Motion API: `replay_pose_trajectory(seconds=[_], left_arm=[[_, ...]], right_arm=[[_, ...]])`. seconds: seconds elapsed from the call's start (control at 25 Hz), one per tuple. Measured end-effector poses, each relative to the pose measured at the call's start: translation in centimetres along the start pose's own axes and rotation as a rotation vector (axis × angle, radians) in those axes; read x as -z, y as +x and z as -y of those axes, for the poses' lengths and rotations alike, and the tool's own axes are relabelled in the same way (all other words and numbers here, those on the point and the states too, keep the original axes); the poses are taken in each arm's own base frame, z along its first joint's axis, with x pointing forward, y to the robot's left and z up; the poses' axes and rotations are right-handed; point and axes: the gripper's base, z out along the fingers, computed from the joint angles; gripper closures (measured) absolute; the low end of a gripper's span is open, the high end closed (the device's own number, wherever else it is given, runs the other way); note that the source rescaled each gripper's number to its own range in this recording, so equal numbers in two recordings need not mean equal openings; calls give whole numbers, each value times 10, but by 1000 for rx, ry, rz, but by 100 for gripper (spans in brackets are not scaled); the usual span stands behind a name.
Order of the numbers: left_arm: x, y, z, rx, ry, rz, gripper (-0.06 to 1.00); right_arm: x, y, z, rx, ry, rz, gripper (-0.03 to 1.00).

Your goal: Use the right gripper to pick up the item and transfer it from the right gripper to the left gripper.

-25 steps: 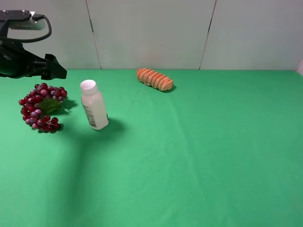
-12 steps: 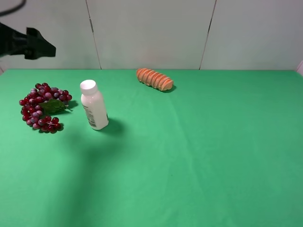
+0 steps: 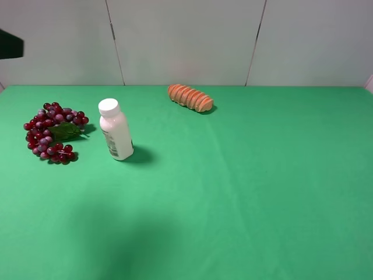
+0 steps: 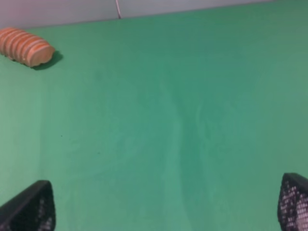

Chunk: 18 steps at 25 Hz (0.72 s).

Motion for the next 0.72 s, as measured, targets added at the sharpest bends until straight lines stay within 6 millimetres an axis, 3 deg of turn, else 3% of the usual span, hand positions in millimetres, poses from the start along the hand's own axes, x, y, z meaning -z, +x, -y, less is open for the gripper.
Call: replay_pose_trajectory(seconds=[0.24,0.44,0.72], left_arm=[[54,29,14,-55,-19,75,-1],[88,48,24,-42,-8,103,-1],[113,77,33,5,-4,30,-1]], right_arm=[[0,0,0,0,0,0,-3],[0,0,0,0,0,0,-3],[0,0,0,0,0,0,-3]])
